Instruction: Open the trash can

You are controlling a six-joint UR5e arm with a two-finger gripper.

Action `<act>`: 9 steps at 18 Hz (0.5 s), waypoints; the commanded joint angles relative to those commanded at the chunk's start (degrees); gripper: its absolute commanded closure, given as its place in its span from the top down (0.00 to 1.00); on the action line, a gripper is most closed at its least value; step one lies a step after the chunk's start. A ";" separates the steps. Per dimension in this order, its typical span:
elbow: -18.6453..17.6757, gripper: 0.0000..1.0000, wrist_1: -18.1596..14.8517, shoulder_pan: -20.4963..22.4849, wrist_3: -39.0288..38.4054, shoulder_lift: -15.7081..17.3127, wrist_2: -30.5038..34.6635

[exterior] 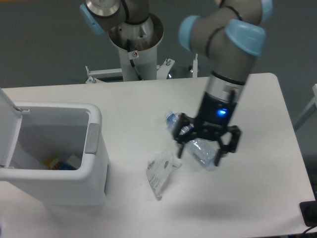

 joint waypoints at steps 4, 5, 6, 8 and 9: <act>1.68 1.00 -0.18 2.03 5.18 -2.46 0.17; 1.85 1.00 -0.18 2.03 7.63 -2.99 0.96; 2.46 1.00 -0.52 2.20 12.10 -3.60 5.75; 3.60 1.00 -2.19 2.38 17.48 -4.92 15.52; 4.22 1.00 -3.85 2.21 19.50 -5.36 18.34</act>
